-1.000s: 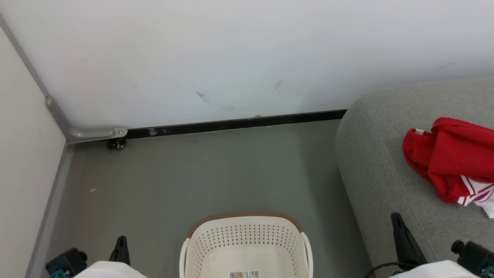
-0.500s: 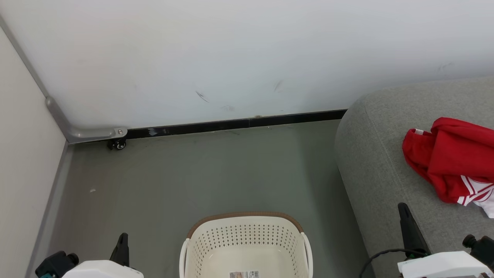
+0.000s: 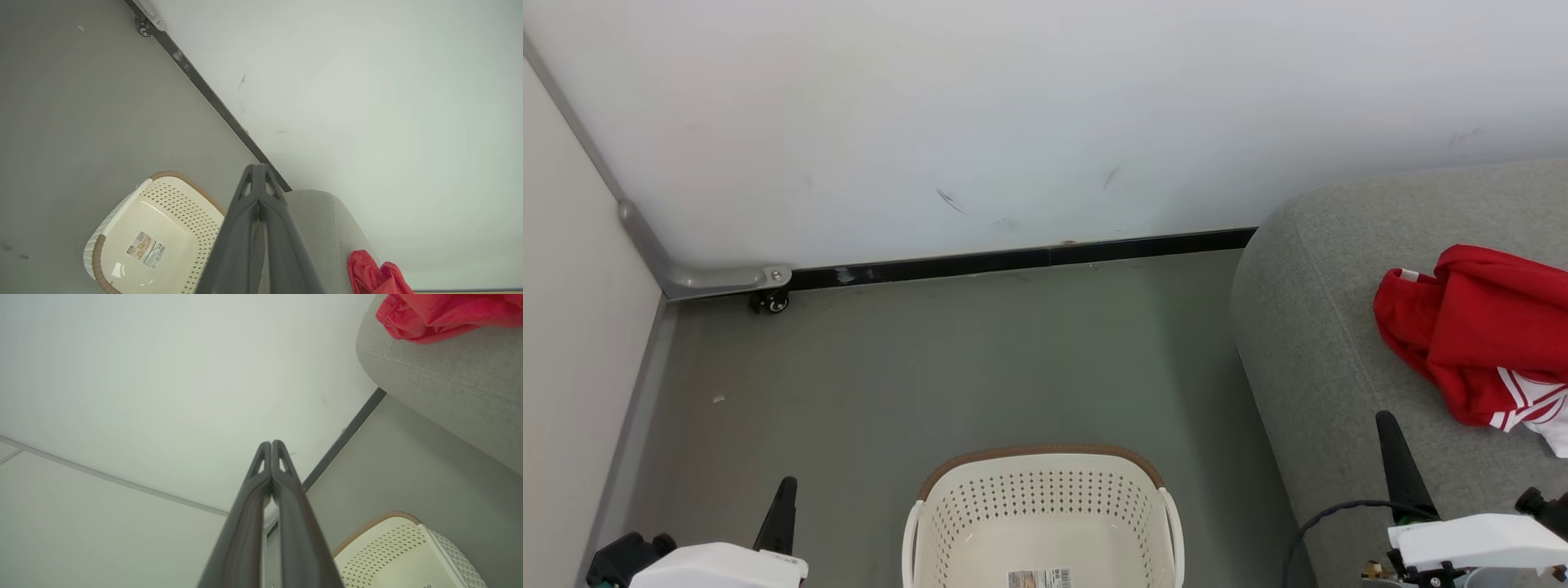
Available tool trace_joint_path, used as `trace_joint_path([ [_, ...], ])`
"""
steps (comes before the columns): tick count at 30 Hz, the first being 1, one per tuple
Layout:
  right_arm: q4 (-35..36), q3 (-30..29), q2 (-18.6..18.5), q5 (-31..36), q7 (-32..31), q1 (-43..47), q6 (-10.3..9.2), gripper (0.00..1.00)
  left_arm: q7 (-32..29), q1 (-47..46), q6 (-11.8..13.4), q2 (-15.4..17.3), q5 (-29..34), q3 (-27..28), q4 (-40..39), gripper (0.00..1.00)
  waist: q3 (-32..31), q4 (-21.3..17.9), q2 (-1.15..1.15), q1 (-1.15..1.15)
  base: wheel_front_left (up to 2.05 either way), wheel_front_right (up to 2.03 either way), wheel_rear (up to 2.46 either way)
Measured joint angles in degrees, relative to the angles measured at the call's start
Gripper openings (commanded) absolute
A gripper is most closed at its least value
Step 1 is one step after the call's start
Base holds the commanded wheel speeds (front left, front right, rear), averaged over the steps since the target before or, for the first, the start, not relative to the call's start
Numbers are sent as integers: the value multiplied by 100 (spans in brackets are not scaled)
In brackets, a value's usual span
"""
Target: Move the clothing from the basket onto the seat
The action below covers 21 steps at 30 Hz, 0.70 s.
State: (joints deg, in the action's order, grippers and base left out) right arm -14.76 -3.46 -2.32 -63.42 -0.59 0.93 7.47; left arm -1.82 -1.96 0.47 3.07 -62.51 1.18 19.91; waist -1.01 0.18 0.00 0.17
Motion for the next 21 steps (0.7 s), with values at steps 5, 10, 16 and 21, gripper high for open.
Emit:
trace_joint_path([
  [5, -4, -22, -15, -441, -52, -7, 0, 0, -73, -80, -108, -5, -422, 67, -57, 0, 29, -3, 0, -8, 0, 0, 0],
  [10, -9, -52, -20, -871, -113, -23, 0, 0, -133, -80, -209, -14, -853, 132, -96, 0, 50, -5, 0, -10, 0, 0, 0],
  [16, -25, -138, -45, -1381, -178, -211, 0, 0, -255, -83, -326, -26, -1344, 199, -154, 0, 70, -8, 0, -11, 0, 0, 0],
  [21, -29, -162, -62, -1812, -246, -236, 0, 0, -324, -105, -446, -34, -1747, 275, -187, 0, 84, -10, 0, -12, 0, 0, 0],
])
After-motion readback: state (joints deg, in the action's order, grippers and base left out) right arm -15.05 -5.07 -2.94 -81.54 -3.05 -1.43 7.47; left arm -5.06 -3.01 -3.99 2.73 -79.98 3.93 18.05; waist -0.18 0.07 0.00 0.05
